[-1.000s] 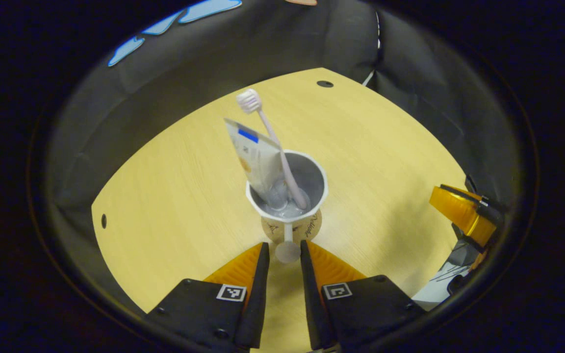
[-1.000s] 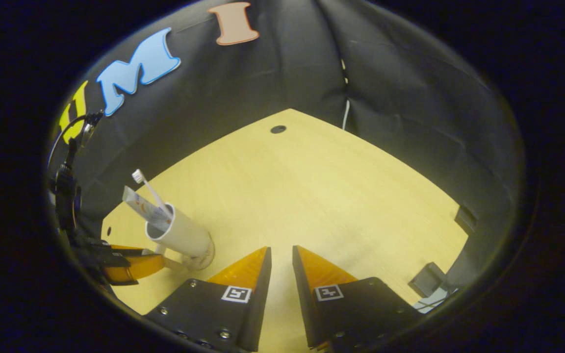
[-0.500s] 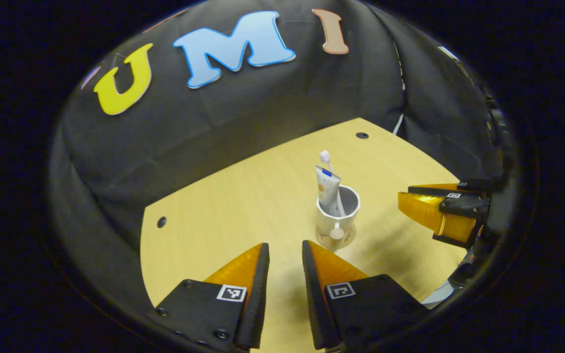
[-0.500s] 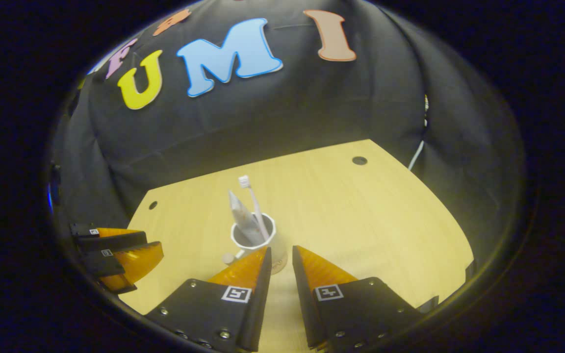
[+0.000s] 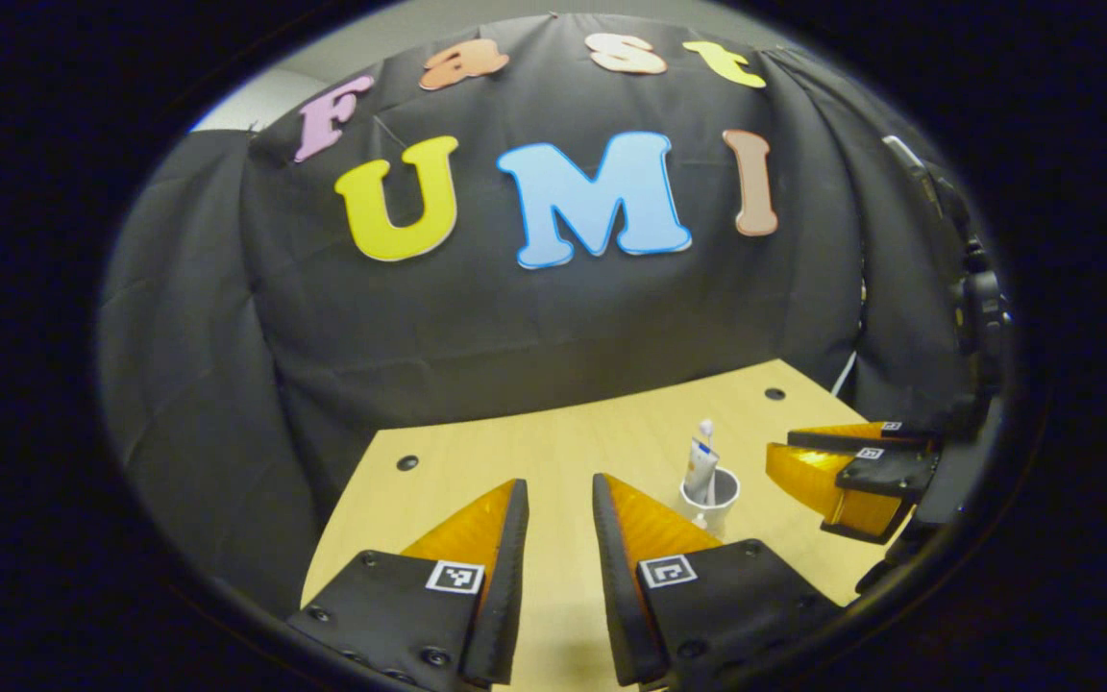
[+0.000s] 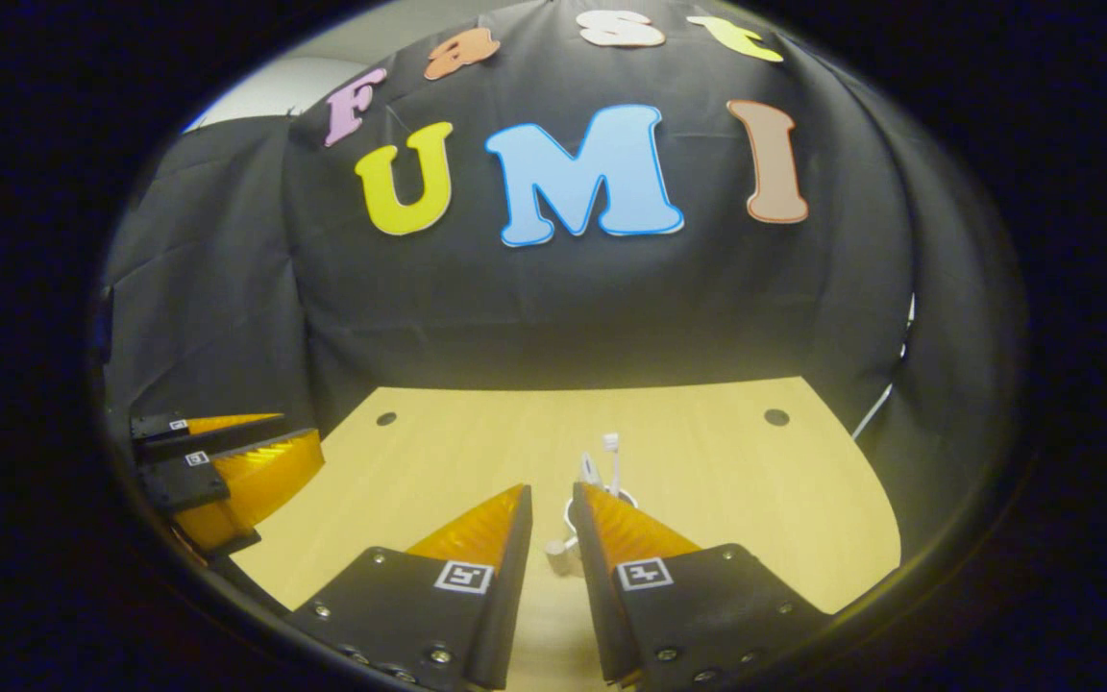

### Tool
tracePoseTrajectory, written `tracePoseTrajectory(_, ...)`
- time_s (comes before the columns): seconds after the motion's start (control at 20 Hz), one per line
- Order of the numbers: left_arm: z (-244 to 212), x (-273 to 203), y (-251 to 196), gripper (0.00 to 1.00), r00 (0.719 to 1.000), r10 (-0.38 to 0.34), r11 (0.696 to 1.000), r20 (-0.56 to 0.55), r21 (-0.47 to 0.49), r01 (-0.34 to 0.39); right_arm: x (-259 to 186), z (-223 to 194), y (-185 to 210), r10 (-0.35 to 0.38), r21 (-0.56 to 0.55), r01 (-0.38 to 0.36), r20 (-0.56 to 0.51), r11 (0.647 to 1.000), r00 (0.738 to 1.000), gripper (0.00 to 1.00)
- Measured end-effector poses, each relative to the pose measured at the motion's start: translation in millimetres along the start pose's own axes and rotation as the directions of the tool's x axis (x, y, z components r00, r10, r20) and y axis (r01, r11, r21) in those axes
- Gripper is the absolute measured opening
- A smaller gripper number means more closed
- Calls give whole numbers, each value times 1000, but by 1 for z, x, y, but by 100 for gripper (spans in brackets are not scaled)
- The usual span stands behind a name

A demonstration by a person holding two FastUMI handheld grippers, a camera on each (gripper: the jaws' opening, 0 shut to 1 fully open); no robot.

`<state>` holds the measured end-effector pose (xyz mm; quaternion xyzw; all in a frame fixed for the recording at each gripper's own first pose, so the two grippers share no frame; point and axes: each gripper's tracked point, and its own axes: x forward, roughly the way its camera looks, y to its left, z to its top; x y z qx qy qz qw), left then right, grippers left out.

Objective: Put the toothbrush and toothpaste on the desktop into the cup, then pick up the cup and place it on the coaster on the desktop.

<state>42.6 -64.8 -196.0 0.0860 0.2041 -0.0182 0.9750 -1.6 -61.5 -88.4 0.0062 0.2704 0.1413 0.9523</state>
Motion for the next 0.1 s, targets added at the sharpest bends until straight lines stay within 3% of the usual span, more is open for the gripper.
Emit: tracePoseTrajectory(0.1, 4, -8, 7, 45, 996, 48, 999, 71, -24, -47, -9, 12, 3, 6, -35, -5, 38, 999, 999, 32)
